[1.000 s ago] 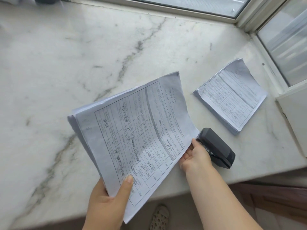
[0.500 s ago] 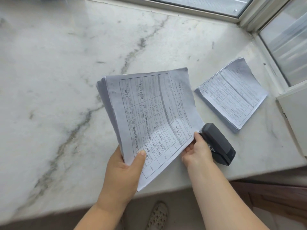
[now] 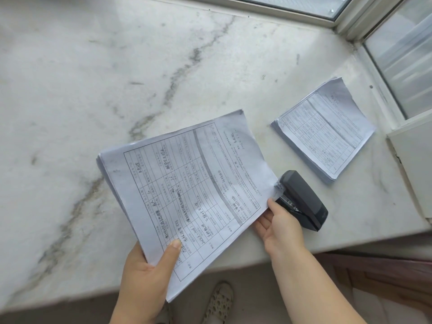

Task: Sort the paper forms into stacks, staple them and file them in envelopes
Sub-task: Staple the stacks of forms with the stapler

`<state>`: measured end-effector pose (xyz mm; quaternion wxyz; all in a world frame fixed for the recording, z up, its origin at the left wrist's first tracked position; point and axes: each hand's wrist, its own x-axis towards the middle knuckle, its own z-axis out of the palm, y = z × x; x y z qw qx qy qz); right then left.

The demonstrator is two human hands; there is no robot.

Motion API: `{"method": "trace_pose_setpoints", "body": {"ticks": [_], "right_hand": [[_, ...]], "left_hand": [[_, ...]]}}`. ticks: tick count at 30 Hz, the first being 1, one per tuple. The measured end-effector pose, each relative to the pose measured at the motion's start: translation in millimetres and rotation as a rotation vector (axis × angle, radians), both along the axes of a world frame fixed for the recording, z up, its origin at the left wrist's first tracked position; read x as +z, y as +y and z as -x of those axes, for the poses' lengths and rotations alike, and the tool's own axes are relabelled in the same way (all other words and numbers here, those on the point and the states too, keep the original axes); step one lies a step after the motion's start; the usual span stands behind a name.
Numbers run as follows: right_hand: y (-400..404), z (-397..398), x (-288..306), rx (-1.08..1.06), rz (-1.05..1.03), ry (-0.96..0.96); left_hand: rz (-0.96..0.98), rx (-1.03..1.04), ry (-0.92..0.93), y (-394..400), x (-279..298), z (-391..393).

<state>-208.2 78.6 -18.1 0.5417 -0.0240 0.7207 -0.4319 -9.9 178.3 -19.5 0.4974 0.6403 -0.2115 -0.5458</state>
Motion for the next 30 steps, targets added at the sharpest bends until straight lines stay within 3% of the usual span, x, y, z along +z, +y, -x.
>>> {"method": "trace_pose_setpoints", "body": {"ticks": [3, 5, 9, 18, 30], "right_hand": [[19, 19, 12, 0.288, 0.065, 0.443], [27, 36, 31, 0.413, 0.233, 0.768], [-4, 62, 62, 0.536, 0.378, 1.127], [-107, 46, 36, 0.98, -0.112, 0.87], [-112, 50, 20, 1.105, -0.128, 0.979]], "left_hand": [[-0.021, 0.03, -0.011, 3, -5, 4], [-0.028, 0.038, -0.012, 5, -8, 6], [-0.023, 0.06, -0.006, 6, -12, 9], [0.026, 0.04, 0.019, 3, -18, 5], [0.017, 0.011, -0.022, -4, -24, -6]]}}
